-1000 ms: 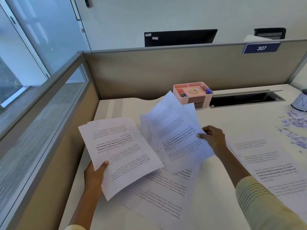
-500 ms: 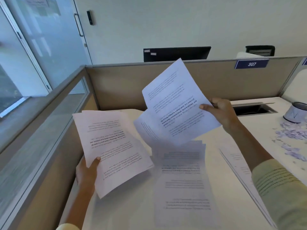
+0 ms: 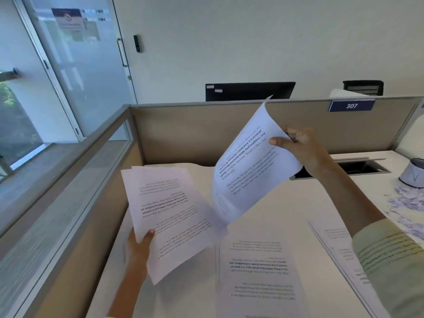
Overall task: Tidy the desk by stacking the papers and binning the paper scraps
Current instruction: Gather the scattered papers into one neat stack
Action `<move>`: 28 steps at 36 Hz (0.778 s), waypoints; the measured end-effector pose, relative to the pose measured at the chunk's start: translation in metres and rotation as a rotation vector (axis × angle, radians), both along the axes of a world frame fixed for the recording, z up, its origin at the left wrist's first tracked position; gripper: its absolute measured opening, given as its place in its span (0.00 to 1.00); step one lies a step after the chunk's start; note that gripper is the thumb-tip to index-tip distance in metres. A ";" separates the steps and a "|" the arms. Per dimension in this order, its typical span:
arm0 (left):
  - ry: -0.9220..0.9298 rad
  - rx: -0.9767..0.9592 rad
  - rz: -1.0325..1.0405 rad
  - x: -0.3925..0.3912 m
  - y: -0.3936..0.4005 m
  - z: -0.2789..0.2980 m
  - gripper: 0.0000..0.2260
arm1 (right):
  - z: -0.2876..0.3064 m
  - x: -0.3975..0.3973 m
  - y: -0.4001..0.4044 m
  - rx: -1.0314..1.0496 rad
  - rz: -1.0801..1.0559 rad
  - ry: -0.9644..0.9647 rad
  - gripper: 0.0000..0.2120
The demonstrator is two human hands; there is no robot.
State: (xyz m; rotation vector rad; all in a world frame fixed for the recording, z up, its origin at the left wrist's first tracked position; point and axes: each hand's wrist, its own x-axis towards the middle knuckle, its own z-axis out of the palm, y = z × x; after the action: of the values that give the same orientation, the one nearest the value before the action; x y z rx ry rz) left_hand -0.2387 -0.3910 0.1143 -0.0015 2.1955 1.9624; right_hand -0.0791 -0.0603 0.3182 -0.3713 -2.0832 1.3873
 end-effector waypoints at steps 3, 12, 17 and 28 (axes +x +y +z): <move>-0.079 0.055 -0.026 0.010 -0.001 -0.012 0.11 | 0.007 0.003 -0.008 -0.056 0.095 0.059 0.04; -0.319 0.219 -0.369 0.041 0.011 -0.027 0.22 | 0.015 0.003 -0.003 -0.304 0.381 0.149 0.09; -0.290 0.212 -0.437 0.058 0.033 -0.011 0.09 | -0.010 0.001 0.019 -0.270 0.446 -0.133 0.20; -0.346 0.300 -0.575 0.075 0.036 0.009 0.13 | -0.082 0.003 0.045 -0.156 0.162 -0.447 0.15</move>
State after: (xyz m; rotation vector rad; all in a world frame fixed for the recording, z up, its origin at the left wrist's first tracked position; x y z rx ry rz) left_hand -0.1639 -0.3554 0.1231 0.2789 1.4616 1.7671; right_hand -0.0757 -0.0149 0.2366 -0.6381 -2.4084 1.6912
